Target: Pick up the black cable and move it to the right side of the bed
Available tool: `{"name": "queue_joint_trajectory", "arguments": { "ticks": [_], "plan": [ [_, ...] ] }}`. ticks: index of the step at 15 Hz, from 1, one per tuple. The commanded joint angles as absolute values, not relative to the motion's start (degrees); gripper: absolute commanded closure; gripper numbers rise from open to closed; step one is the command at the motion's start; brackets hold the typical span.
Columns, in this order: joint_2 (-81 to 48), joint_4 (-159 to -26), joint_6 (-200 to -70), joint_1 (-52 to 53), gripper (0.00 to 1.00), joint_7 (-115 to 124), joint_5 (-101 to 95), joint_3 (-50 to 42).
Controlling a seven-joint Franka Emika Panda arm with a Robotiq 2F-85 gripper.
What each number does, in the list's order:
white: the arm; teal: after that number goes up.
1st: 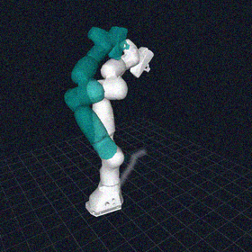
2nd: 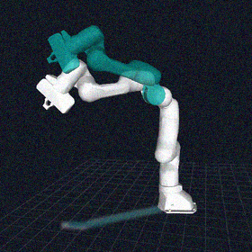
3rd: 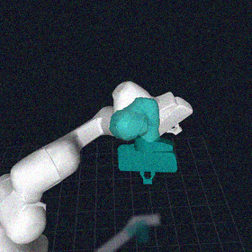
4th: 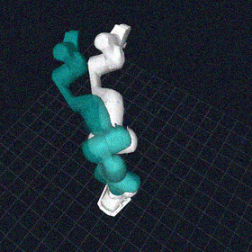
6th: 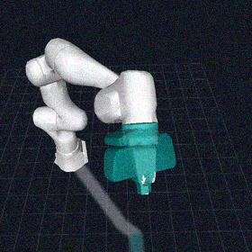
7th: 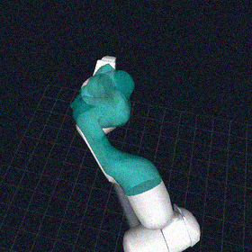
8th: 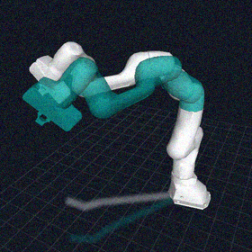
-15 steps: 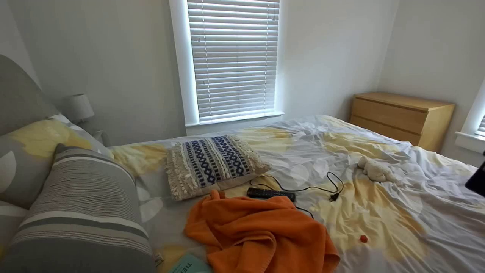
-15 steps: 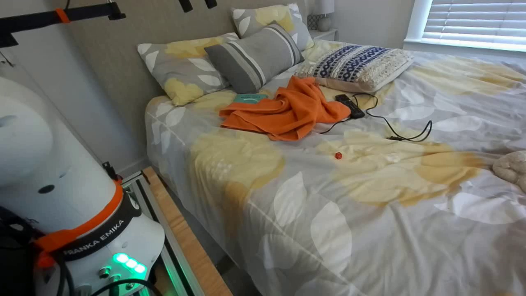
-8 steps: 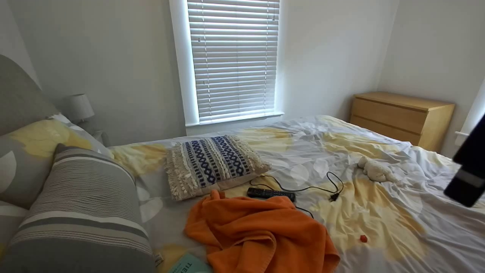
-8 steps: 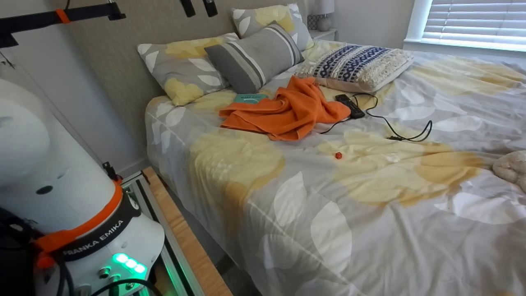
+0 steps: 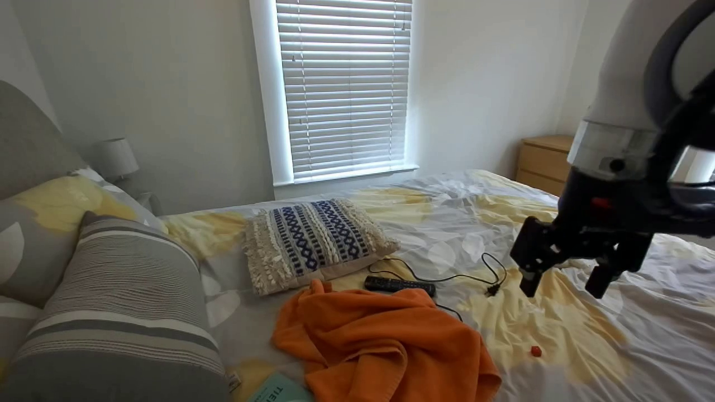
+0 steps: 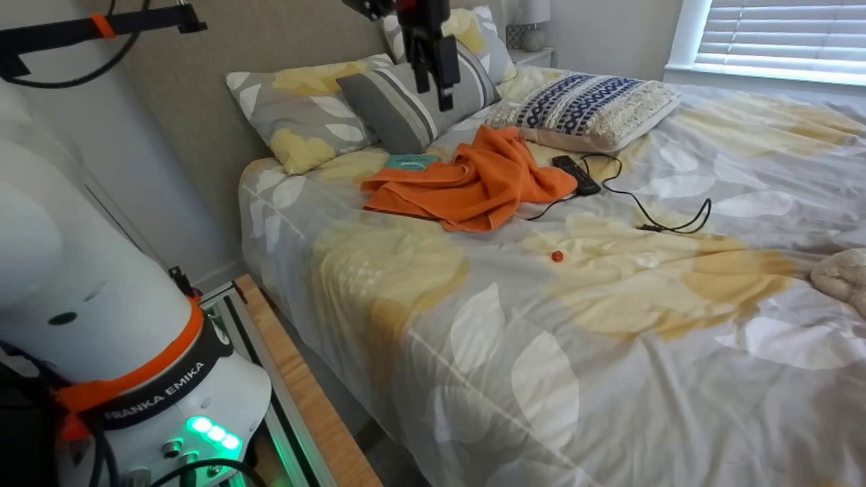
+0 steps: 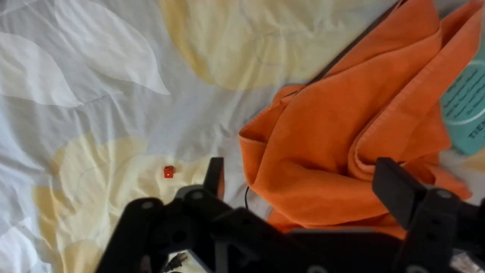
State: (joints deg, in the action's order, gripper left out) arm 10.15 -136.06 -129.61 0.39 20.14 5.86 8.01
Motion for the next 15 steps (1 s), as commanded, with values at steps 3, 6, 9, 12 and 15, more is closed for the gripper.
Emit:
{"name": "queue_joint_trajectory", "arguments": {
  "ticks": [3,6,9,12,15],
  "plan": [
    [-9.04,-128.24,-140.66,-1.22,0.00,26.61,9.53,2.65],
    [-8.03,-130.08,-141.34,-0.31,0.00,24.50,9.17,1.15],
    [-7.91,-129.79,-141.35,0.10,0.00,24.39,9.11,1.10],
    [-6.90,-129.81,-141.30,0.34,0.00,24.43,9.07,1.24],
    [-9.36,-127.96,-141.51,0.40,0.00,25.48,9.86,1.27]
  ]
}}
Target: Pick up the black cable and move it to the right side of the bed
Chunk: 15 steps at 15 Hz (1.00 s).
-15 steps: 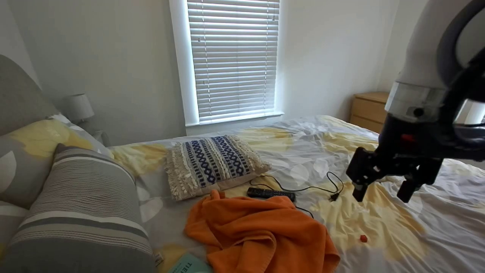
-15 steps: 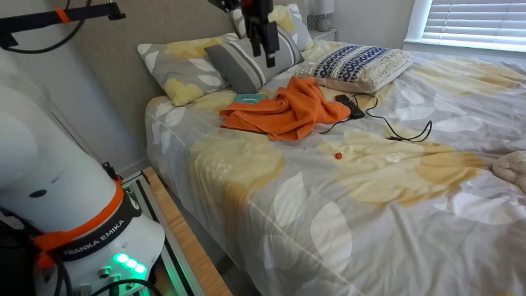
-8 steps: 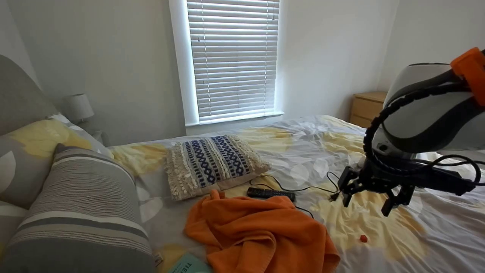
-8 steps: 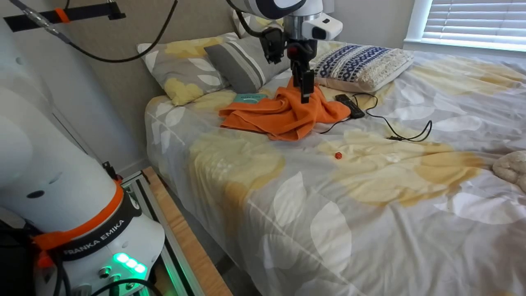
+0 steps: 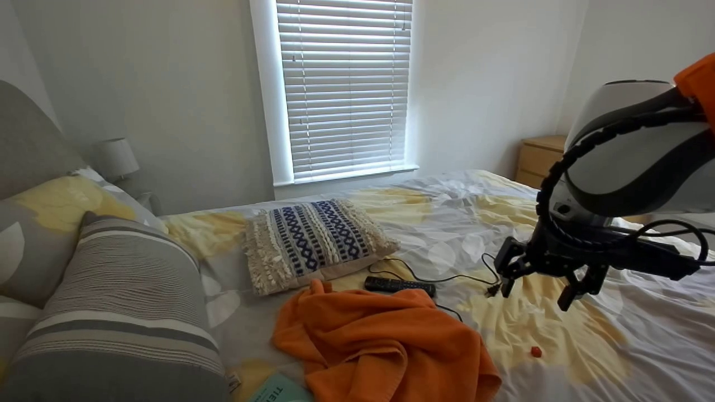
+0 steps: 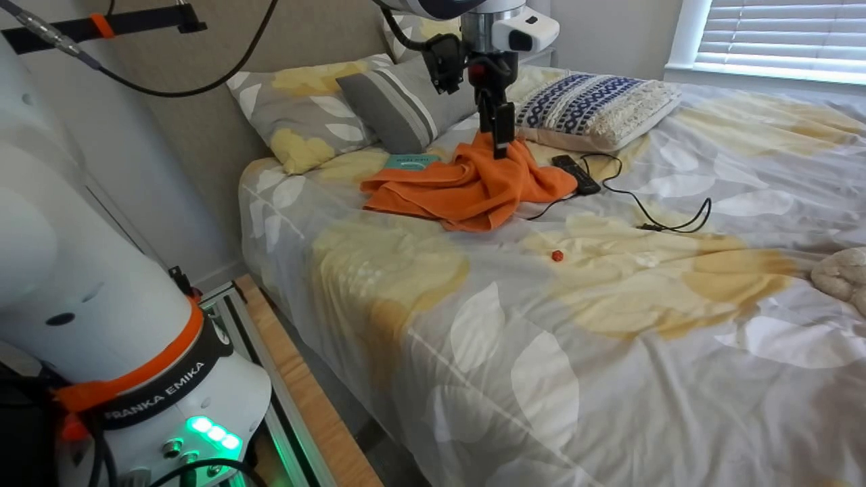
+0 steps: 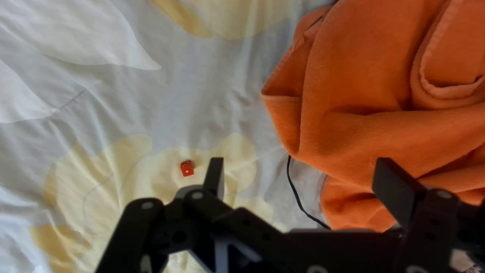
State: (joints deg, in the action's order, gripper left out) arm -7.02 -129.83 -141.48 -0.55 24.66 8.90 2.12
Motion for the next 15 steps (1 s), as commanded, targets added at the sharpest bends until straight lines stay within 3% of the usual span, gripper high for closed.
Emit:
{"name": "queue_joint_trajectory", "arguments": {
  "ticks": [1,15],
  "plan": [
    [-11.15,-126.66,-141.71,0.36,0.00,26.25,9.97,1.08],
    [-43.18,-99.85,-137.58,-3.09,0.00,30.93,23.41,-0.86]
  ]
}}
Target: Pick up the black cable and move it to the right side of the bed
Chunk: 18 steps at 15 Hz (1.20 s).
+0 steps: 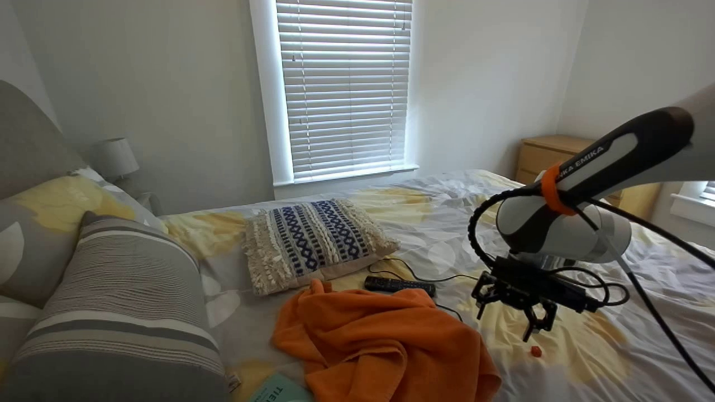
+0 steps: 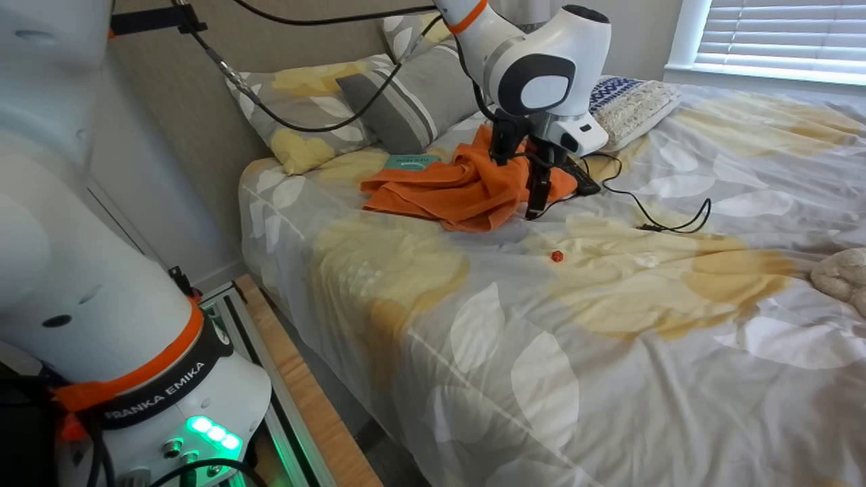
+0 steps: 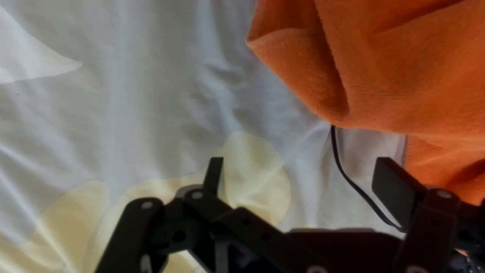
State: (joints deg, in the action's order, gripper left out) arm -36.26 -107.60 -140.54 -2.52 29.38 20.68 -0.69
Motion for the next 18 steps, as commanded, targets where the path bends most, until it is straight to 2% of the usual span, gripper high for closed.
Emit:
{"name": "queue_joint_trajectory", "arguments": {
  "ticks": [1,6,13,14,15,18],
  "plan": [
    [-45.17,-97.66,-136.30,-3.35,0.00,31.53,24.06,-0.80],
    [-52.91,-88.68,-130.01,-4.63,0.00,32.89,27.44,0.69],
    [-59.56,-81.38,-133.65,-4.73,0.00,33.23,30.02,0.98],
    [-60.08,-80.60,-133.45,-4.90,0.25,33.50,30.37,1.12],
    [-60.55,-79.92,-133.32,-4.98,0.27,33.67,30.56,1.23],
    [-61.35,-78.35,-132.34,-5.25,0.51,34.19,31.06,1.57]
  ]
}}
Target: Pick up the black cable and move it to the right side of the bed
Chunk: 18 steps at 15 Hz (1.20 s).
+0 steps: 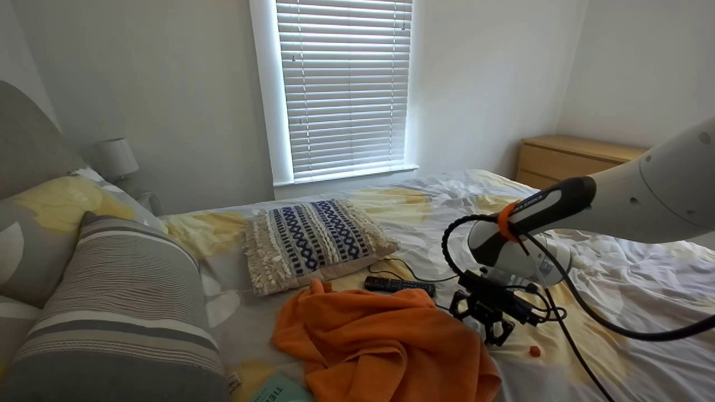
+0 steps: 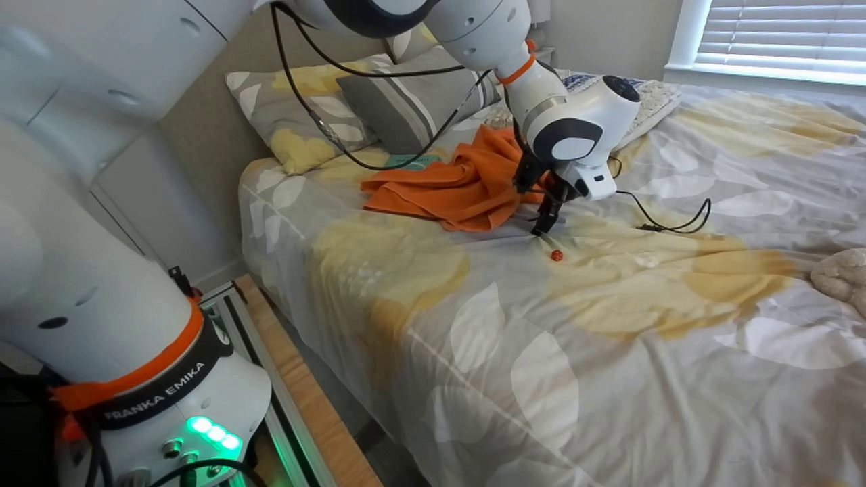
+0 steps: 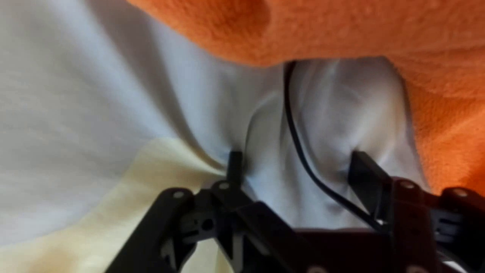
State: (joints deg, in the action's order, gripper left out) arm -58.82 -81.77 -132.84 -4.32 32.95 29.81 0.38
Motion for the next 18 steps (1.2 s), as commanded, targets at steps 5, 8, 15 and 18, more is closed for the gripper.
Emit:
{"name": "queue_joint_trajectory", "arguments": {
  "ticks": [5,8,15,18],
  "plan": [
    [-60.59,-78.16,-130.21,-5.41,0.88,36.08,30.73,1.49],
    [-59.44,-78.93,-129.24,-5.93,1.00,35.90,30.87,1.61],
    [-56.53,-81.33,-129.41,-6.39,0.51,35.41,31.14,1.88],
    [-54.95,-82.11,-130.57,-7.04,0.29,34.23,32.47,2.91]
  ]
}}
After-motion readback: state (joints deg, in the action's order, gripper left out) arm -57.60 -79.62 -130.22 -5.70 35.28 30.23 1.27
